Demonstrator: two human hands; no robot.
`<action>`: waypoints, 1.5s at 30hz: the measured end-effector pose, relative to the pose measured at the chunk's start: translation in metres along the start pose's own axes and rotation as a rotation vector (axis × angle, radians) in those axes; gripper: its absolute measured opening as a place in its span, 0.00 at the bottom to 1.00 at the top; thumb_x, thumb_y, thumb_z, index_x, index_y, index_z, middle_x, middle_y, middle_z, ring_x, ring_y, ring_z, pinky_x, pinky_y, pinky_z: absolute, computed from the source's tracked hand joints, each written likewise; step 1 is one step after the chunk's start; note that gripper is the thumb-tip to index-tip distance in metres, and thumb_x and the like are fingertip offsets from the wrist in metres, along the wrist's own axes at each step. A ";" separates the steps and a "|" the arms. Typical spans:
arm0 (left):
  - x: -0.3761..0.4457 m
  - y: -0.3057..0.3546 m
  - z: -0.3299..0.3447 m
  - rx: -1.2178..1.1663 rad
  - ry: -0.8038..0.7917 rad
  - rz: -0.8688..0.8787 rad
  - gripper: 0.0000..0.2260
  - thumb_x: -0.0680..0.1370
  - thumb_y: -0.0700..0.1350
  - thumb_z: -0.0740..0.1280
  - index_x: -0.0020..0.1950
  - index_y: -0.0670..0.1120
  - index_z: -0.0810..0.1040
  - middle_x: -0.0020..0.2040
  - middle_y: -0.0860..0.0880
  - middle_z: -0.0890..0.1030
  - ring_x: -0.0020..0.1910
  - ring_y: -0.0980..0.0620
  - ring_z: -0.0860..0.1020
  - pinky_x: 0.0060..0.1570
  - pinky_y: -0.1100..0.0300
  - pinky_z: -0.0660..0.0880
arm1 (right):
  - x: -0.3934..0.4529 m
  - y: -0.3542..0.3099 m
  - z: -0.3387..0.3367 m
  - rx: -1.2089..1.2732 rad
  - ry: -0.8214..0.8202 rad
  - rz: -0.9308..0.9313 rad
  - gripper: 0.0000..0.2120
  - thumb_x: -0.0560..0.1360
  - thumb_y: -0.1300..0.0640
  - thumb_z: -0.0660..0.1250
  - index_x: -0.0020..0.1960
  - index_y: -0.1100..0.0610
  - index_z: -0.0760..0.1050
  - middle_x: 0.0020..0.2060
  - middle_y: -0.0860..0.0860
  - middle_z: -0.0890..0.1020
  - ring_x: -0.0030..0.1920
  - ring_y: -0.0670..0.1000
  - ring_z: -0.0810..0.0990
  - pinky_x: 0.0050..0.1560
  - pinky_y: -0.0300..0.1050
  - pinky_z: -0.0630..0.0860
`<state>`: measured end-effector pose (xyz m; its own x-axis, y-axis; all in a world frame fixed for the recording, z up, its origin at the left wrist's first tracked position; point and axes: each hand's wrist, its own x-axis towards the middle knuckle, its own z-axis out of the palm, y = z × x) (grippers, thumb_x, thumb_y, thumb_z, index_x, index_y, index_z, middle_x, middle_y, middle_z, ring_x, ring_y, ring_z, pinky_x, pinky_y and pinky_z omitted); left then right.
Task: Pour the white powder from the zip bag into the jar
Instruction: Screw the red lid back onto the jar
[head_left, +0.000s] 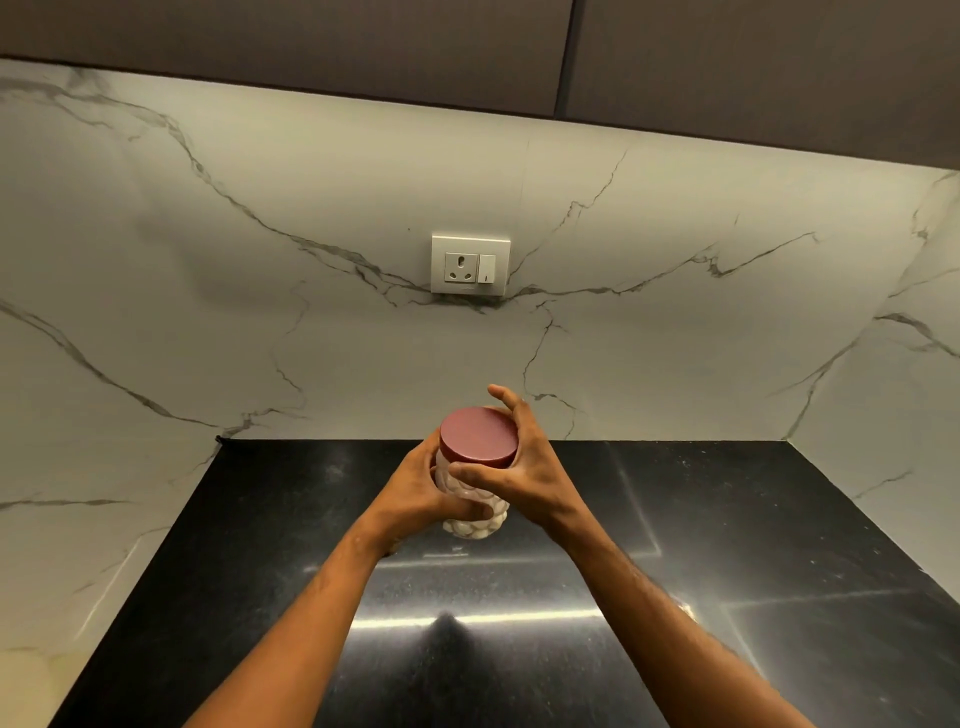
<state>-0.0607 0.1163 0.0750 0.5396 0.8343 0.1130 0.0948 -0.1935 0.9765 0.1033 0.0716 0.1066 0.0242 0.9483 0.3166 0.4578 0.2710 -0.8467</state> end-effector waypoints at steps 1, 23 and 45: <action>0.000 -0.002 0.001 0.000 0.008 0.002 0.42 0.64 0.39 0.82 0.72 0.53 0.67 0.62 0.51 0.80 0.62 0.54 0.79 0.63 0.54 0.77 | 0.000 0.002 0.000 0.001 -0.003 0.005 0.53 0.59 0.36 0.75 0.76 0.47 0.54 0.63 0.46 0.69 0.63 0.46 0.73 0.64 0.41 0.75; -0.007 -0.070 0.039 0.136 0.252 -0.120 0.38 0.71 0.34 0.76 0.77 0.49 0.64 0.68 0.48 0.76 0.67 0.53 0.73 0.65 0.60 0.72 | -0.032 0.091 0.043 0.089 0.053 0.267 0.43 0.64 0.51 0.81 0.73 0.52 0.63 0.61 0.43 0.75 0.61 0.42 0.76 0.55 0.24 0.71; -0.010 -0.113 0.049 0.139 0.255 -0.254 0.35 0.72 0.30 0.71 0.77 0.46 0.64 0.70 0.45 0.75 0.70 0.48 0.73 0.68 0.56 0.71 | -0.045 0.140 0.062 0.031 0.016 0.379 0.45 0.63 0.47 0.81 0.74 0.51 0.62 0.65 0.46 0.76 0.65 0.46 0.75 0.67 0.44 0.73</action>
<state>-0.0357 0.1044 -0.0458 0.2602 0.9630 -0.0707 0.3206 -0.0171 0.9471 0.1117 0.0772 -0.0524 0.2010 0.9795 -0.0154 0.3863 -0.0937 -0.9176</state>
